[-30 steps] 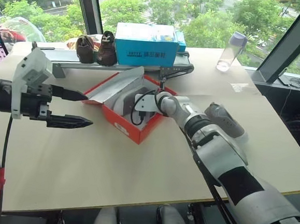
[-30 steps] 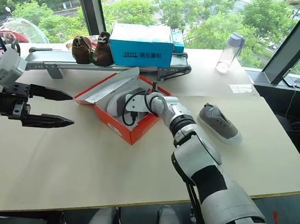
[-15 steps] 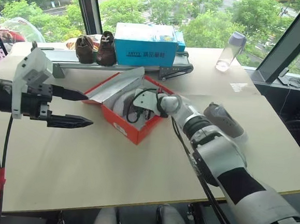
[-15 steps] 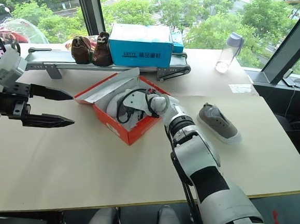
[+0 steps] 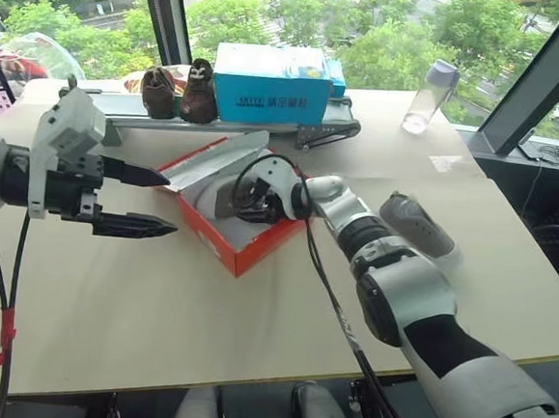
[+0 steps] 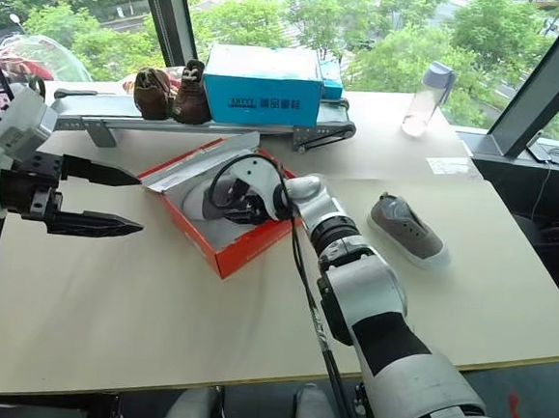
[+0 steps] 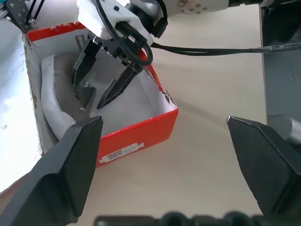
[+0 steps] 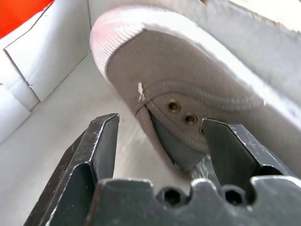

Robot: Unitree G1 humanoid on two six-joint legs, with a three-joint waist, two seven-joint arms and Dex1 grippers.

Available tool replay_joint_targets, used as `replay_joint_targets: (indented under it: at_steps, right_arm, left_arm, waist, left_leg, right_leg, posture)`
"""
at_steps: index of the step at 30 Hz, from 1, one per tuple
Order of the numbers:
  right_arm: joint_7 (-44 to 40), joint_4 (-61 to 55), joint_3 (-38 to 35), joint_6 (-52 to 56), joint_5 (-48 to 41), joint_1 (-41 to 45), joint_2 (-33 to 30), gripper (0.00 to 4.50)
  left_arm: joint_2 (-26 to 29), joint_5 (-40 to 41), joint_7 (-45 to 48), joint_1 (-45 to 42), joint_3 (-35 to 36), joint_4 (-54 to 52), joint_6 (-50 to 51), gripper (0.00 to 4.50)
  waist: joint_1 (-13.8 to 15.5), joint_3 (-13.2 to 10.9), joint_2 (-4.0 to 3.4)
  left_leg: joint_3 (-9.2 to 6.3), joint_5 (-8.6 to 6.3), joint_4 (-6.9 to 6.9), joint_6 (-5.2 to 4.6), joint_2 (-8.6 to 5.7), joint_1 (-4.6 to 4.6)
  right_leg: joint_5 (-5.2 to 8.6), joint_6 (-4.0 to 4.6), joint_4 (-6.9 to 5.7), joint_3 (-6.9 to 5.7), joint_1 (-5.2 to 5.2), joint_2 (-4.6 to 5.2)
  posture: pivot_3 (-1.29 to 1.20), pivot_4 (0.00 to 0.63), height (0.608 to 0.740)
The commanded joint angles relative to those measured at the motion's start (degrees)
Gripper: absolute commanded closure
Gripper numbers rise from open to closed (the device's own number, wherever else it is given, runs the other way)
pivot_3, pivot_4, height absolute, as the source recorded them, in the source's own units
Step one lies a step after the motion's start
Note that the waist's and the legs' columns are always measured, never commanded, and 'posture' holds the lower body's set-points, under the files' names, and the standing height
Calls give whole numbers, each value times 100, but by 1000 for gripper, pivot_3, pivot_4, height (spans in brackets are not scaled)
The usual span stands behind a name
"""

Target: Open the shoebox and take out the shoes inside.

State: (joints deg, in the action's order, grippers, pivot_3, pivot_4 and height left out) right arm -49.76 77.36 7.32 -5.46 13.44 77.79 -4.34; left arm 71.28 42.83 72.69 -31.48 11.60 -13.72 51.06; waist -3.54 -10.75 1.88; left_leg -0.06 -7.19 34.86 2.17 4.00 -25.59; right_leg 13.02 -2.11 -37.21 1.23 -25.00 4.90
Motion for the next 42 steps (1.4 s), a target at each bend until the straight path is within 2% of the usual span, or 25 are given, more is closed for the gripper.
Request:
replay_joint_targets:
  at_steps: [1,10,21,29,41,42]
  right_arm:
    - [113,-256,128,-185,172,320,-338,1066]
    - [-177,-315,212,-399,217,827,-678,1066]
    - [1743,-89,1405,-1320,1578,499,-631,1066]
    - [1927,5,1550,-1398,1756,425,-610,1066]
    - [3060,127,1711,-1193,2048,218,-164,1066]
    - [3090,134,1715,-1183,2060,206,-128,1312]
  left_arm:
    - [43,-37,22,-175,6,-6,-123,0]
    - [40,-11,1,-189,-15,11,-120,0]
    - [49,30,-66,-113,80,-45,-77,0]
    - [114,98,-103,78,280,-153,16,0]
    - [121,136,-144,178,401,-220,39,0]
    - [122,139,-152,191,414,-229,44,0]
  waist:
    - [10,0,0]
    - [-70,-1,0]
    - [-49,-1,0]
    - [-49,-1,0]
    - [-49,-1,0]
    - [-50,-1,0]
  left_leg:
    - [0,0,0,1,0,0]
    - [1,0,-6,0,0,-1]
    - [1,0,-5,0,0,-1]
    - [1,0,-5,0,0,-2]
    - [1,0,-6,0,0,-1]
    - [1,0,-6,0,0,-1]
  right_leg:
    - [4,-6,2,0,1,0]
    - [6,-8,0,3,-7,-1]
    - [5,-7,0,4,-7,-2]
    - [4,-5,1,5,-7,-2]
    - [0,2,0,5,-7,-2]
    - [0,2,0,5,-7,-2]
  posture:
    - [0,150,740]
    - [0,150,740]
    - [0,150,740]
    - [0,150,740]
    - [0,150,740]
    - [0,150,740]
